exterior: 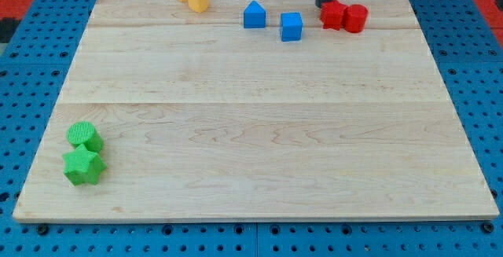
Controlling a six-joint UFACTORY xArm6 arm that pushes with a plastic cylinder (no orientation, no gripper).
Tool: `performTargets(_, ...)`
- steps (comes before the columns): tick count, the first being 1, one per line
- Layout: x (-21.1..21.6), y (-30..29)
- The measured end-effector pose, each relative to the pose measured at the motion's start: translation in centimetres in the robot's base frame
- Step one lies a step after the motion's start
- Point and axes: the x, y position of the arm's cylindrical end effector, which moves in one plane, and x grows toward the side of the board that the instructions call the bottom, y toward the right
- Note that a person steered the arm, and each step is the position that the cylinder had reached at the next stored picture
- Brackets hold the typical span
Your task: Move the red blocks towards the right center of the board
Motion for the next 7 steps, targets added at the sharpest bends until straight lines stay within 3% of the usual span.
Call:
performTargets(1,1.2,3.5)
performTargets(3,6.4,5.2)
performTargets(4,4.5,9.0)
performTargets(5,6.1,9.8)
performTargets(7,11.0,1.5)
